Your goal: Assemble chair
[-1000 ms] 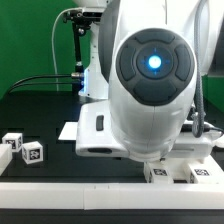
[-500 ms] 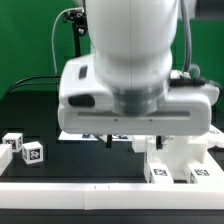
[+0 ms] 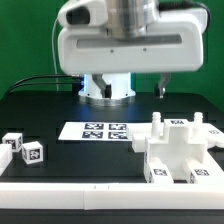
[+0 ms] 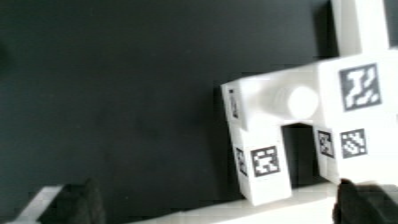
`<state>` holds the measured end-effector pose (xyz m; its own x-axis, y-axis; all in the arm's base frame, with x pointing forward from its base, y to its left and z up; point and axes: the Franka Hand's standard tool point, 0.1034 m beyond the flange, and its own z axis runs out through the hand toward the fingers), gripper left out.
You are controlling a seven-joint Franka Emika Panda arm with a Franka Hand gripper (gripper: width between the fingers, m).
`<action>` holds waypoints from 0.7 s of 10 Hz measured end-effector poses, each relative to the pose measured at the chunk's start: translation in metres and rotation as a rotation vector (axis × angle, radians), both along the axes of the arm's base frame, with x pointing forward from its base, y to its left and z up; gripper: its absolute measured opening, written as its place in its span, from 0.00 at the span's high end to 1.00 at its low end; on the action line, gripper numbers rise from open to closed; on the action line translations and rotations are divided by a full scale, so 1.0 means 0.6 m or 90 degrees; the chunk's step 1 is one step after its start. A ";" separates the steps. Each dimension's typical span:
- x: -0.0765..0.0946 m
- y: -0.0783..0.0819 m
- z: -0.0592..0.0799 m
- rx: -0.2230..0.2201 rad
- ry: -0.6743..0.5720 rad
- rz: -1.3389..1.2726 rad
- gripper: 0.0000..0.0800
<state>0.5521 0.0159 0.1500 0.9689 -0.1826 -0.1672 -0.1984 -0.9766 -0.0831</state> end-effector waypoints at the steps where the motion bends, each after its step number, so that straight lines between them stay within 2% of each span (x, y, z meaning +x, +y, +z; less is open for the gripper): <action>1: -0.028 0.018 0.008 -0.005 -0.030 -0.024 0.19; 2: -0.040 0.038 0.008 -0.015 -0.092 -0.044 0.19; 3: -0.047 0.051 -0.007 -0.032 -0.139 -0.054 0.19; 7: -0.052 0.053 -0.013 -0.033 -0.141 -0.059 0.19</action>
Offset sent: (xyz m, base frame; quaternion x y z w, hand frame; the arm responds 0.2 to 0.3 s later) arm 0.0000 0.0000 0.0000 0.0000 0.1296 0.0000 0.9916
